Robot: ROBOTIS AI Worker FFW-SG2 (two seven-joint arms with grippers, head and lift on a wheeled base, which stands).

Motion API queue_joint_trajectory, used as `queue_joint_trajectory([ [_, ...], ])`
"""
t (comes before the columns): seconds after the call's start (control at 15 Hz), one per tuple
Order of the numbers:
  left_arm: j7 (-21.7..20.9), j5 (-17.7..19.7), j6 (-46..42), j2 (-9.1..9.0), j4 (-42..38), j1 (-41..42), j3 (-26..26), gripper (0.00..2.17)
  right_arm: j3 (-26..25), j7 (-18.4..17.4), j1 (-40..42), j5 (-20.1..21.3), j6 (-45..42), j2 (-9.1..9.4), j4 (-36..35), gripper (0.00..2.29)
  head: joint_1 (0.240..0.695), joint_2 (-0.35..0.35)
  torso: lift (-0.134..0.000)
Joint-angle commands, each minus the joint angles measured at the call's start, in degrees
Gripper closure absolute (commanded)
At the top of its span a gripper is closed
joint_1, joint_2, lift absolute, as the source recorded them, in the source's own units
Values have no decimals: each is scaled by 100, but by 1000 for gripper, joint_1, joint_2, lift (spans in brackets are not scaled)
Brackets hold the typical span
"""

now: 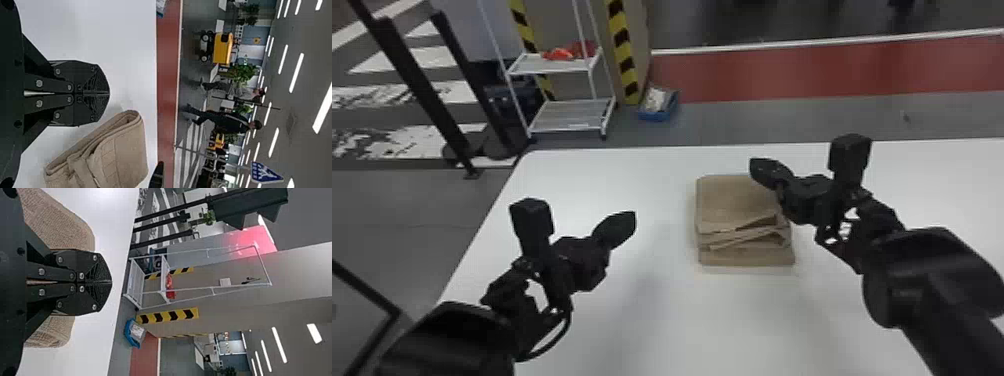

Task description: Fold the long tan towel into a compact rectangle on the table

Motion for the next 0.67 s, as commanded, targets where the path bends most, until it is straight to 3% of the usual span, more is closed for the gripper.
queue_joint_trajectory([
  [0.0, -19, 1, -64, -7, 55, 64, -27, 1912, 45, 1, -197, 201, -272, 70, 533, 1652, 695, 177, -128],
  [0.13, -27, 1, -117, -7, 82, 117, -35, 1912, 45, -8, -346, 377, -500, 175, 999, 1652, 695, 175, -128],
  [0.6, -19, -7, -187, 2, -59, 205, -35, 1912, -8, -78, -399, 412, -605, 167, 1412, 1652, 695, 168, -128],
])
